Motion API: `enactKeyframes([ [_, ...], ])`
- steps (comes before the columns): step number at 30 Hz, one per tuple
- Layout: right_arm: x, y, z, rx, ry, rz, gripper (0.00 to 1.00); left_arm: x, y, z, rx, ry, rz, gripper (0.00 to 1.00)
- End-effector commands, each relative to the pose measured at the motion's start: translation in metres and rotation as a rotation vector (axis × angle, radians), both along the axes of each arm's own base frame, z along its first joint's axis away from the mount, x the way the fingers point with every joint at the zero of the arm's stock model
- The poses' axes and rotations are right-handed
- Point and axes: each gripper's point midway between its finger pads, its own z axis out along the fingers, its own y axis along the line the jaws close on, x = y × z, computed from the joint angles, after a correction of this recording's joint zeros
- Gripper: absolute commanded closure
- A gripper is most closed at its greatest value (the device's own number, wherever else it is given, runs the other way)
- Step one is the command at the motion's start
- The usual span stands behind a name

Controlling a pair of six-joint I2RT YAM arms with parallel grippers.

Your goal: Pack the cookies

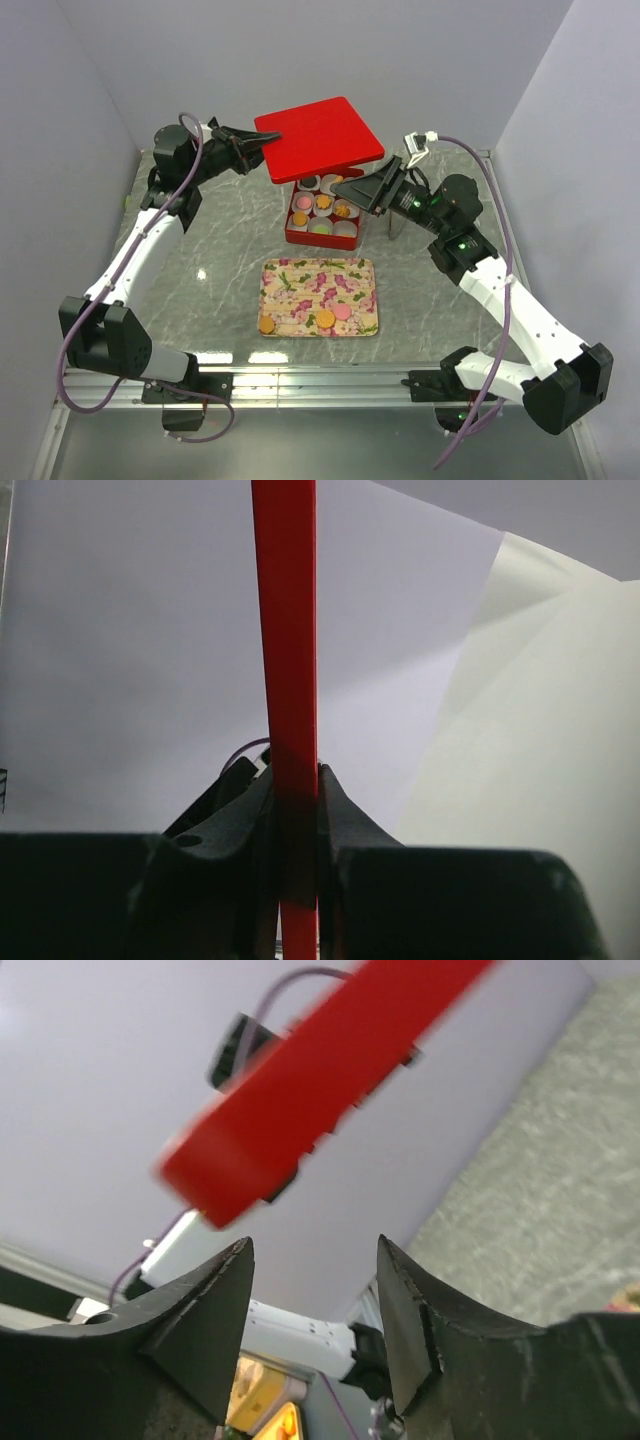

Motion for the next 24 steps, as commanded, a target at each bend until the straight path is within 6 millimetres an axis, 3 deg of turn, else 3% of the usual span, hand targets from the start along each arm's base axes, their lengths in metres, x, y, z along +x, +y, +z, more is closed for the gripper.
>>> enactKeyframes([
  [1, -0.008, -0.003, -0.011, -0.065, -0.016, -0.006, 0.39, -0.015, 0.01, 0.045, -0.022, -0.134, 0.04, 0.99],
  [8, -0.018, -0.012, -0.034, -0.144, -0.019, -0.013, 0.39, -0.013, 0.012, 0.046, -0.02, -0.14, 0.034, 0.99],
  [13, -0.017, -0.051, -0.035, -0.213, -0.075, -0.096, 0.36, -0.013, 0.013, 0.038, 0.067, -0.134, -0.013, 0.99],
  [16, -0.016, -0.064, -0.043, -0.261, -0.059, -0.14, 0.33, -0.018, 0.015, 0.027, 0.105, -0.128, -0.033, 0.99],
  [24, -0.022, -0.06, 0.003, -0.189, -0.116, -0.107, 0.29, -0.031, 0.018, -0.005, 0.189, -0.131, -0.091, 1.0],
])
